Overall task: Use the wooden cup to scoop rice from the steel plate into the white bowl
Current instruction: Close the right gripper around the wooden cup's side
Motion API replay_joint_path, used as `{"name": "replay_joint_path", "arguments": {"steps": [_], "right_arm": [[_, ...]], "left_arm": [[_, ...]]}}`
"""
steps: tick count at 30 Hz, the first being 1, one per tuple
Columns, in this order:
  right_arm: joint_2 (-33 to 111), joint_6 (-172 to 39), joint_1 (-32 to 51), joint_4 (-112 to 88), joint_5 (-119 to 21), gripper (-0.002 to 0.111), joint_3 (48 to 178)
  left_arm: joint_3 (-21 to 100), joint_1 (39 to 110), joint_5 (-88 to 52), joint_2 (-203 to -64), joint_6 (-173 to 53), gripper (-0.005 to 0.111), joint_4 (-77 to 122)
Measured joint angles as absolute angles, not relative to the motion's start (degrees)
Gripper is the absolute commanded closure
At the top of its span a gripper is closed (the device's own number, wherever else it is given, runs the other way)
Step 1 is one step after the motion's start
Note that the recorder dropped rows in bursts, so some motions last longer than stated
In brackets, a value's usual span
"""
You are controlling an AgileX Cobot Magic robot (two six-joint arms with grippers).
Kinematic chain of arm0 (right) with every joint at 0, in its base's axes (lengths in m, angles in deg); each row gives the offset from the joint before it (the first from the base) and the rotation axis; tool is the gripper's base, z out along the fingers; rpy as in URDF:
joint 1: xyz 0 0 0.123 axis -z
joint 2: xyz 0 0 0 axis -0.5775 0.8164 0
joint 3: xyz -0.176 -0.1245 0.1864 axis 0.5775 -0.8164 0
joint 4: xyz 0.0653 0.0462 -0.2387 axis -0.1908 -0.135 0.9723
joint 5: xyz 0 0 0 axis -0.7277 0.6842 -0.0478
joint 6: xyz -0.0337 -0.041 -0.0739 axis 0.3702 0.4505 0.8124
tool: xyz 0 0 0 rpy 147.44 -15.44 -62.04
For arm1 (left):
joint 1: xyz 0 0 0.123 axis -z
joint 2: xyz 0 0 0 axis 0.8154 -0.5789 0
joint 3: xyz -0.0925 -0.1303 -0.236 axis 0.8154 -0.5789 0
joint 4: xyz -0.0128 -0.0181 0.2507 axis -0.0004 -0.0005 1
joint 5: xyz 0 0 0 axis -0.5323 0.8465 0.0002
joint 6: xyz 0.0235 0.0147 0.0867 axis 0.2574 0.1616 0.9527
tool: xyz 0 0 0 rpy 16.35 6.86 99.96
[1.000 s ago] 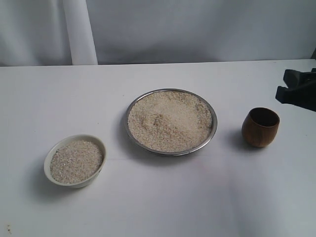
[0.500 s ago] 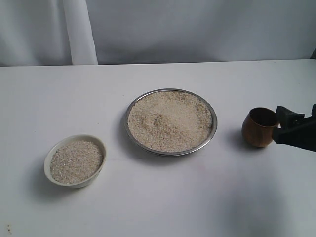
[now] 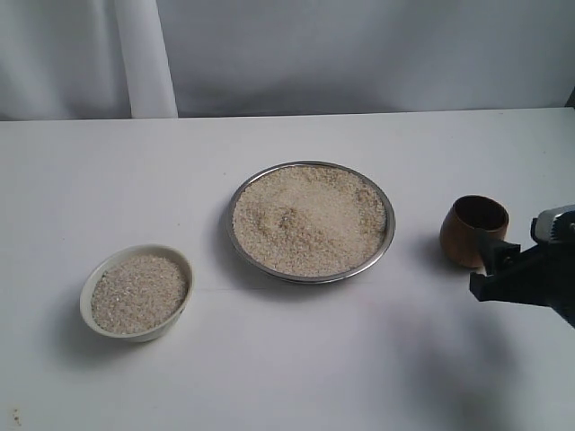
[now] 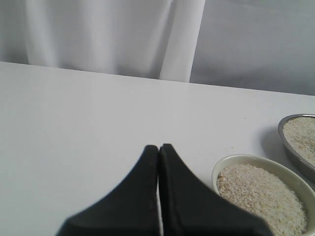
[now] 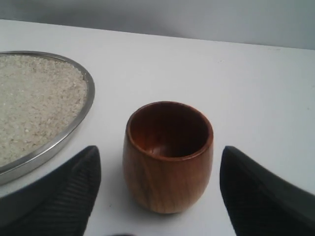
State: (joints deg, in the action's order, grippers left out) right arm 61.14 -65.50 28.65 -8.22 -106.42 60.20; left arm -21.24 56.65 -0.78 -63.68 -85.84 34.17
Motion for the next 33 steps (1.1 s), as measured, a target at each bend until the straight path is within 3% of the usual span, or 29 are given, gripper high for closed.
{"name": "replay_joint_path", "arguments": {"steps": [13, 16, 20, 33], "right_arm": [[63.12, -65.75, 28.65, -7.14, -111.37, 0.044, 60.20], [63.12, -65.46, 28.65, -6.18, -111.38, 0.030, 60.20], [63.12, -64.29, 28.65, -7.33, -111.47, 0.003, 60.20], [63.70, -66.18, 28.65, -9.83, -110.17, 0.003, 60.20]], "left_arm": [[-21.24, 56.65, -0.78, -63.68, -85.84, 0.107, 34.17], [-21.24, 56.65, -0.78, -63.68, -85.84, 0.107, 34.17], [-21.24, 56.65, -0.78, -63.68, -85.84, 0.107, 34.17], [-21.24, 56.65, -0.78, -63.68, -85.84, 0.107, 34.17]]}}
